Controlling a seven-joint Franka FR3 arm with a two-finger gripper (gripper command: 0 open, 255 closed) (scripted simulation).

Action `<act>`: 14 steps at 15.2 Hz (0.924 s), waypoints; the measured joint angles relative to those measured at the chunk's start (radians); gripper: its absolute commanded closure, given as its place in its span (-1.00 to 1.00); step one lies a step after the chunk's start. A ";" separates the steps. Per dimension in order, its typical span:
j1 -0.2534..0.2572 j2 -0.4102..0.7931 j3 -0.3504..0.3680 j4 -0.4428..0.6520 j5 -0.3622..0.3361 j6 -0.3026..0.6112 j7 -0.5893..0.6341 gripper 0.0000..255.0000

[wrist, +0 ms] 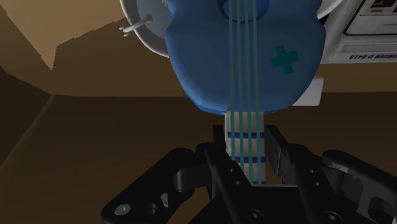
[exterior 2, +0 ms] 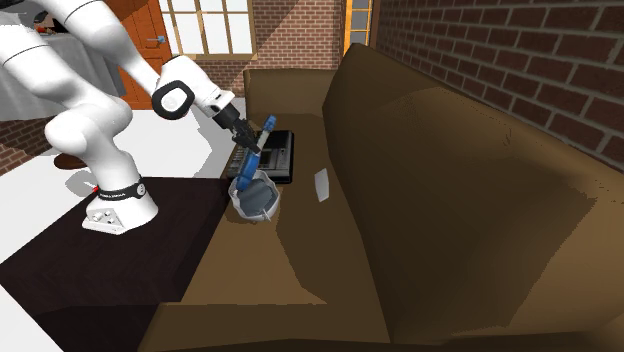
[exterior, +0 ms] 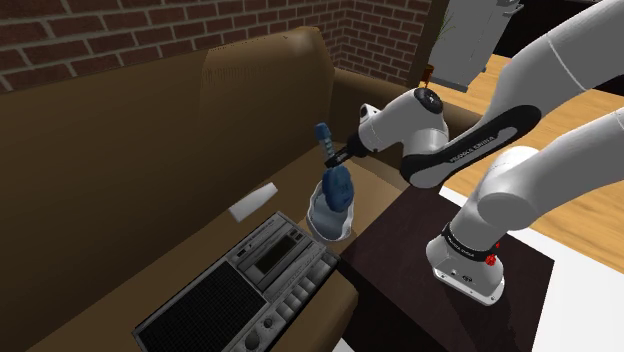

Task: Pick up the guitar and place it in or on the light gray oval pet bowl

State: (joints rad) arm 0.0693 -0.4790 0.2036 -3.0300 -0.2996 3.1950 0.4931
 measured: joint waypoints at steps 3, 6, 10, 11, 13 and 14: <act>-0.091 0.058 0.088 -0.007 -0.005 0.075 0.014 1.00; -0.108 0.067 0.105 -0.008 -0.004 0.090 0.015 1.00; -0.110 0.068 0.107 -0.008 -0.004 0.091 0.015 -1.00; -0.110 0.068 0.107 -0.008 -0.004 0.092 0.015 -1.00; -0.110 0.068 0.107 -0.008 -0.004 0.092 0.015 -1.00; -0.110 0.068 0.107 -0.008 -0.004 0.092 0.015 -1.00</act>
State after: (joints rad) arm -0.0404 -0.4114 0.3103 -3.0378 -0.3037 3.2867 0.5082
